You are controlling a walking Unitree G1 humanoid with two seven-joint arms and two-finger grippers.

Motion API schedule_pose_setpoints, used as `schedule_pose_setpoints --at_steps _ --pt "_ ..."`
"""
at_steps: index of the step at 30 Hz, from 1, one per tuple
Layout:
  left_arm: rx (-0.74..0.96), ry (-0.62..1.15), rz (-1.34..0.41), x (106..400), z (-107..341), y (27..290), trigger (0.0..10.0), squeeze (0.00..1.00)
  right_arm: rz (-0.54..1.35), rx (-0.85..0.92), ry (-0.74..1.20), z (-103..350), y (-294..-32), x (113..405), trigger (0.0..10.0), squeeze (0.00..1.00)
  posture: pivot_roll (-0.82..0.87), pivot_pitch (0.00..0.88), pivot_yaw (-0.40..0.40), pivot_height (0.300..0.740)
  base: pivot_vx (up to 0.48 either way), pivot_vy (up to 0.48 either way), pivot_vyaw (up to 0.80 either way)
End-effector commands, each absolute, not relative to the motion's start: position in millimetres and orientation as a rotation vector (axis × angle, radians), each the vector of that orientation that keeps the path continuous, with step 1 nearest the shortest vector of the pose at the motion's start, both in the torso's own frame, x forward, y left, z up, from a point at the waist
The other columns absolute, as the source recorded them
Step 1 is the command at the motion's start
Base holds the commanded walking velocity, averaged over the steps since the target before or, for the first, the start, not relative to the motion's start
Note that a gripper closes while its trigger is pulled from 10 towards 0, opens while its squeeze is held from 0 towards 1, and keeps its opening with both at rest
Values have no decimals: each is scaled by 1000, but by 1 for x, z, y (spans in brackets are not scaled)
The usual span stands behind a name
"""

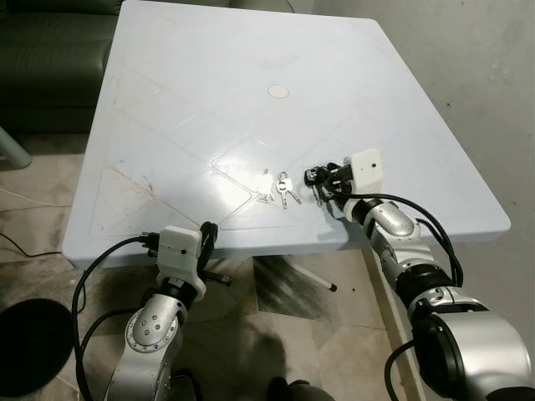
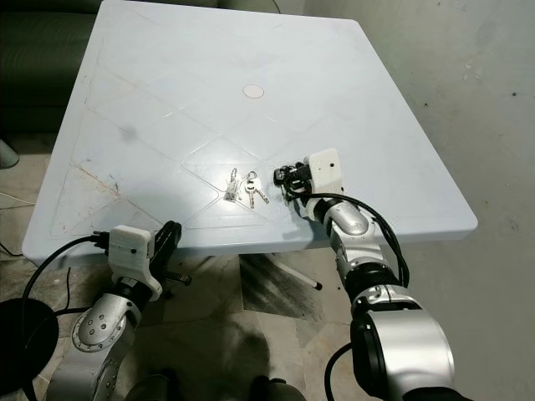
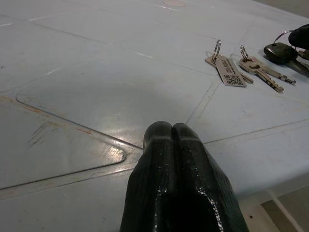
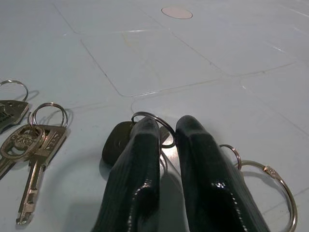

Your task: Hang keys on a hook

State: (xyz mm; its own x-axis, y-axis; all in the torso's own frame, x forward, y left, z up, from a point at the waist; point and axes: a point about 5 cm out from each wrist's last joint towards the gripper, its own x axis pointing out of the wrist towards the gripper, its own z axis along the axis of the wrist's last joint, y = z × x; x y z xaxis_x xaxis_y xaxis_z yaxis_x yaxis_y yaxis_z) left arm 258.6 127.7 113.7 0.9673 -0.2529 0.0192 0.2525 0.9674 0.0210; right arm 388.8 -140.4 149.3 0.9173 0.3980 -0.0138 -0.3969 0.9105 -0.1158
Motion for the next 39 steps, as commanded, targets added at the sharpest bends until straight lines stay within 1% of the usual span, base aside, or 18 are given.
schedule_pose_setpoints --at_steps 1,16,17,18,19,20,24,29,32,35,36,37,39 --pt "31 14 -254 256 108 127 10000 0 400 -127 -12 152 -146 390 0 0 168 223 -148 740 0 0 0" --pt "39 12 -248 256 107 128 10000 0 410 -126 -9 153 -147 390 0 0 175 213 -151 740 0 0 0" --pt "39 12 -248 256 107 128 10000 0 420 -112 5 151 -146 390 10000 0 175 214 -150 740 0 0 0" --pt "39 12 -249 256 107 128 10000 0 428 -101 16 150 -145 390 10000 0 175 214 -150 740 0 0 0" --pt "39 11 -249 256 107 128 10000 0 418 -87 17 150 -146 391 10000 706 176 211 -152 740 0 0 0" --pt "40 11 -249 256 108 128 10000 0 421 -72 0 153 -146 391 10000 1000 176 211 -152 740 0 0 0" --pt "40 10 -246 257 108 129 10000 0 387 -79 -2 155 -149 393 10000 1000 176 211 -152 740 0 0 0" --pt "40 9 -244 257 108 129 10000 0 409 -57 -40 161 -148 393 10000 1000 176 213 -153 740 0 0 0" --pt "39 9 -241 257 108 129 10000 0 382 -86 -10 159 -148 394 10000 1000 176 217 -154 740 0 0 0" --pt "38 10 -240 257 108 129 10000 0 415 -81 -4 159 -146 394 10000 1000 177 216 -155 740 0 0 0" --pt "38 10 -239 256 108 129 10000 0 426 -78 2 158 -145 394 10000 412 177 218 -156 740 0 0 0" --pt "38 10 -237 256 108 130 10000 0 445 -81 2 158 -143 393 10000 0 177 220 -156 740 0 0 0" --pt "38 10 -234 256 107 130 10000 0 463 -79 5 158 -141 393 10000 0 178 222 -158 740 0 0 0"
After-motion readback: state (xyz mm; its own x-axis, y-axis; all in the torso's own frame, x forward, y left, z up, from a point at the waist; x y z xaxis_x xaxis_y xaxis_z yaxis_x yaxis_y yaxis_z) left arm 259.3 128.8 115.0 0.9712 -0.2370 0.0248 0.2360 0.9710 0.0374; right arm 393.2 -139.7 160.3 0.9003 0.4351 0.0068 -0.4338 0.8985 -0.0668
